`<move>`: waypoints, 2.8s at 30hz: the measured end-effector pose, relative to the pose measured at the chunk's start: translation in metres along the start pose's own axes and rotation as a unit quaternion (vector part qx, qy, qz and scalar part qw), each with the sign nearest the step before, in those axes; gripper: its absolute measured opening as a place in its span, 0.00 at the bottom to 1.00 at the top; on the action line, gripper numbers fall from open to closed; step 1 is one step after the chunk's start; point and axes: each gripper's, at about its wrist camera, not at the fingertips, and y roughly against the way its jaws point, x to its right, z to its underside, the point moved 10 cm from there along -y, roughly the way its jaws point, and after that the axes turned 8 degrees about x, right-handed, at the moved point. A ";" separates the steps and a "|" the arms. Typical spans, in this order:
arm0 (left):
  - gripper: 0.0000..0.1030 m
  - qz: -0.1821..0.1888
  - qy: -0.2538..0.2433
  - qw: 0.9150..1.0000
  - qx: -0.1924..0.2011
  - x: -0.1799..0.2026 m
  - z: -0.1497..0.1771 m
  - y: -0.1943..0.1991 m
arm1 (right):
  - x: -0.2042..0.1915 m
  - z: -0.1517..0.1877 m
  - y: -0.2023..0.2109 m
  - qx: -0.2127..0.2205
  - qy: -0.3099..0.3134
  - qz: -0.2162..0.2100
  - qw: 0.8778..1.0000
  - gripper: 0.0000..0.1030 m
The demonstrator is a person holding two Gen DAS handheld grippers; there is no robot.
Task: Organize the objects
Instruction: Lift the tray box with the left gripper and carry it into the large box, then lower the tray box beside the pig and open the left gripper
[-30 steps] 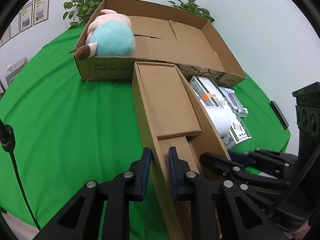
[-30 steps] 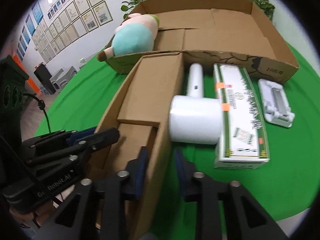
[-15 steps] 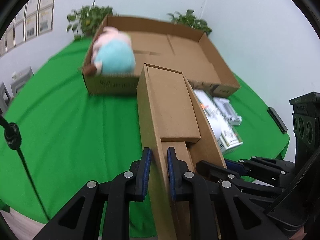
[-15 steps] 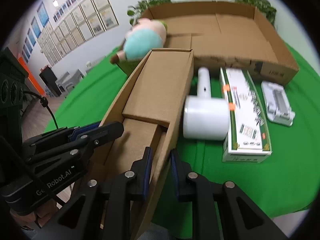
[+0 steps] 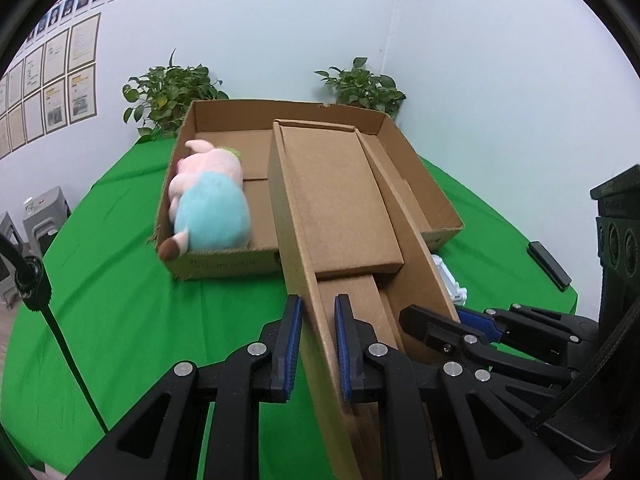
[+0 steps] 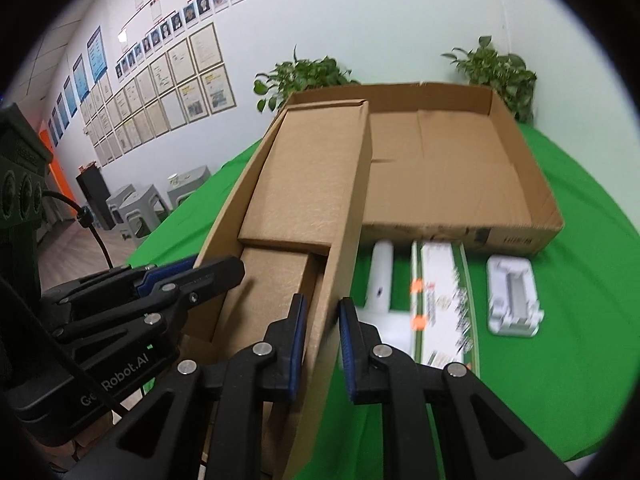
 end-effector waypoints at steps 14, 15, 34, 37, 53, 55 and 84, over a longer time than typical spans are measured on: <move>0.12 0.016 -0.012 0.999 0.047 0.006 -0.087 -0.035 | 0.026 -0.069 -0.021 0.040 0.002 0.006 0.999 0.15; 0.12 0.015 -0.014 0.999 0.051 0.006 -0.094 -0.036 | 0.027 -0.076 -0.023 0.042 0.002 0.006 0.999 0.15; 0.12 -0.021 -0.002 0.998 0.053 -0.041 -0.175 -0.115 | 0.034 -0.121 -0.109 0.003 0.000 -0.027 1.000 0.15; 0.12 -0.029 -0.001 0.999 0.041 -0.051 -0.169 -0.137 | 0.041 -0.117 -0.129 -0.014 -0.004 -0.026 1.000 0.14; 0.11 -0.070 -0.006 0.995 -0.068 -0.091 -0.108 -0.247 | 0.064 -0.082 -0.198 -0.079 -0.013 -0.021 0.997 0.11; 0.11 -0.070 -0.009 0.994 -0.084 -0.092 -0.098 -0.251 | 0.064 -0.077 -0.198 -0.085 -0.012 -0.017 0.996 0.10; 0.79 -0.119 -0.039 0.990 0.070 -0.093 -0.120 -0.114 | 0.079 -0.085 -0.110 0.000 -0.014 0.020 1.000 0.84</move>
